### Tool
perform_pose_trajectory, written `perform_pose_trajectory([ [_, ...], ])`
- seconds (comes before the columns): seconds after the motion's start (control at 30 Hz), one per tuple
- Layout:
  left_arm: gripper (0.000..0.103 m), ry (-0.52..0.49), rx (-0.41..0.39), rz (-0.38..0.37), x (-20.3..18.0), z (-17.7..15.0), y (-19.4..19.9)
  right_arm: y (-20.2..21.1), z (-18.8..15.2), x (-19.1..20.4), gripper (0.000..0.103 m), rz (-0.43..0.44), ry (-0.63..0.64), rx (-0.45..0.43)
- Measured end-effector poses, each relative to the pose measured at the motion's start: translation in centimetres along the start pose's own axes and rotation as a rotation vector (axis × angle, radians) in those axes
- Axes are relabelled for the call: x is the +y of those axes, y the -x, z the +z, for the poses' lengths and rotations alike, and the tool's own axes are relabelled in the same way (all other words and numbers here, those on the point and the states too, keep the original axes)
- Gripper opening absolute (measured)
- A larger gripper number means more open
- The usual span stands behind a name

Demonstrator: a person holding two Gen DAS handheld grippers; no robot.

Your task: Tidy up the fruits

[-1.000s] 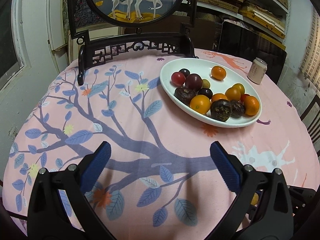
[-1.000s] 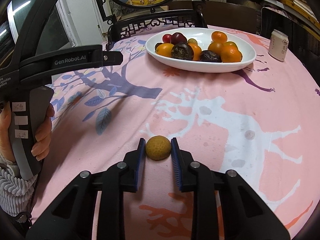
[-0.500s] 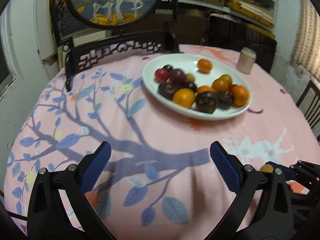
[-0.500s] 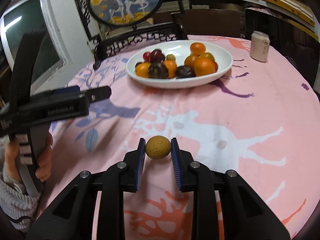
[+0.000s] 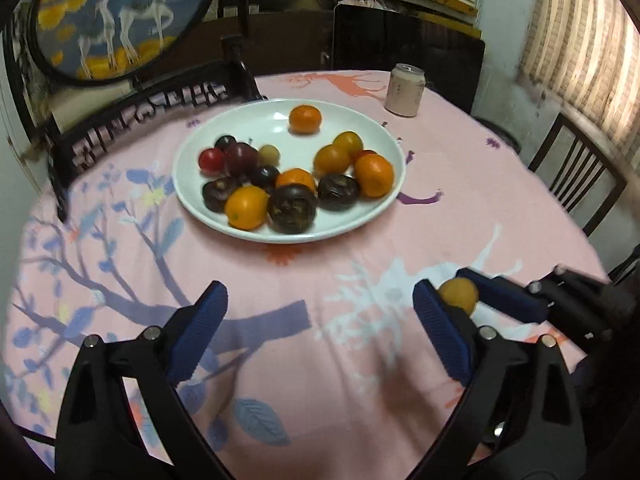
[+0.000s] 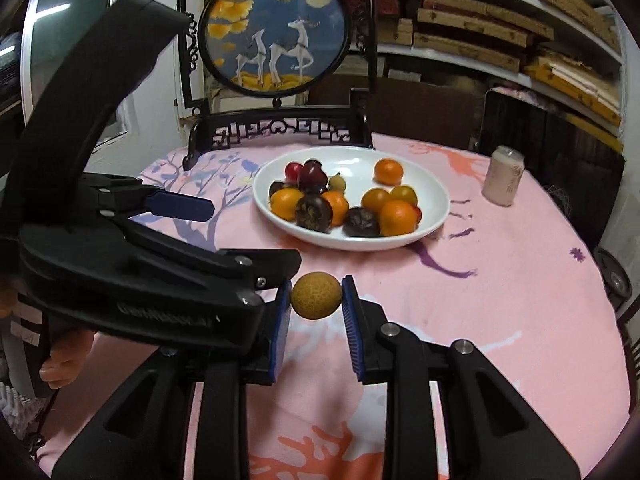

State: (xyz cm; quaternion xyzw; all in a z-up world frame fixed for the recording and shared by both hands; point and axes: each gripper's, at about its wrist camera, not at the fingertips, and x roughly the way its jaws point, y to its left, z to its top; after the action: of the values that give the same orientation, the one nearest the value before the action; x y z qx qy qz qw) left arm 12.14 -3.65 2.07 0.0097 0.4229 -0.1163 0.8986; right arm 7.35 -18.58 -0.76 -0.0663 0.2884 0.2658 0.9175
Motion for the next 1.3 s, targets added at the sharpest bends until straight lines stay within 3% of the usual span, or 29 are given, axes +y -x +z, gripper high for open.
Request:
perform_pose_trajectory([
  [0.03,0.080,0.028,0.019,-0.055,0.6,0.3,-0.2,-0.2,0.2,0.0,0.027,0.011,0.004,0.005],
  [0.1,0.076,0.059,0.041,-0.112,1.2,1.0,-0.6,-0.4,0.7,0.2,0.027,0.017,0.013,0.002],
  [0.27,0.076,0.029,0.027,-0.037,1.1,4.2,-0.9,-2.1,4.1,0.0,0.027,-0.017,0.038,-0.028],
  [0.37,0.076,0.055,0.019,-0.022,2.2,7.8,-1.9,-4.0,6.9,-1.2,0.027,-0.035,0.021,-0.056],
  [0.43,0.076,0.055,-0.002,0.040,2.8,10.3,-2.8,-6.0,8.8,-2.2,0.027,-0.039,-0.009,-0.064],
  [0.5,0.076,0.056,-0.011,0.099,3.3,12.0,-4.1,-8.6,9.9,-3.2,0.027,-0.031,-0.045,-0.054],
  [0.63,0.081,0.118,0.045,0.132,5.6,13.3,-8.3,-13.1,10.2,-4.4,0.031,-0.018,-0.059,0.034],
  [0.7,0.082,0.173,0.057,0.117,7.0,12.9,-9.0,-13.0,9.9,-4.9,0.041,-0.039,-0.073,0.036],
  [0.83,0.093,0.260,-0.005,0.117,9.2,11.1,-6.0,-8.9,9.1,-5.7,0.056,-0.005,-0.119,-0.014],
  [1.0,0.101,0.310,-0.109,0.118,9.6,6.2,0.6,-3.1,5.3,-6.0,0.059,0.011,-0.185,-0.045],
  [1.03,0.101,0.312,-0.124,0.124,9.3,5.0,1.3,-2.5,4.0,-5.9,0.065,0.014,-0.207,-0.030],
  [1.07,0.101,0.314,-0.140,0.135,9.0,3.5,2.0,-2.4,2.9,-5.9,0.080,0.012,-0.226,-0.017],
  [1.13,0.101,0.319,-0.148,0.169,8.1,0.3,2.3,-2.1,0.2,-5.4,0.094,-0.014,-0.266,0.031],
  [1.2,0.101,0.320,-0.133,0.181,7.2,-2.1,1.9,-2.3,-0.9,-4.5,0.093,-0.036,-0.249,0.088],
  [1.3,0.101,0.305,-0.065,0.149,5.4,-4.6,0.7,-1.5,-1.6,-3.6,0.094,-0.058,-0.248,0.086],
])
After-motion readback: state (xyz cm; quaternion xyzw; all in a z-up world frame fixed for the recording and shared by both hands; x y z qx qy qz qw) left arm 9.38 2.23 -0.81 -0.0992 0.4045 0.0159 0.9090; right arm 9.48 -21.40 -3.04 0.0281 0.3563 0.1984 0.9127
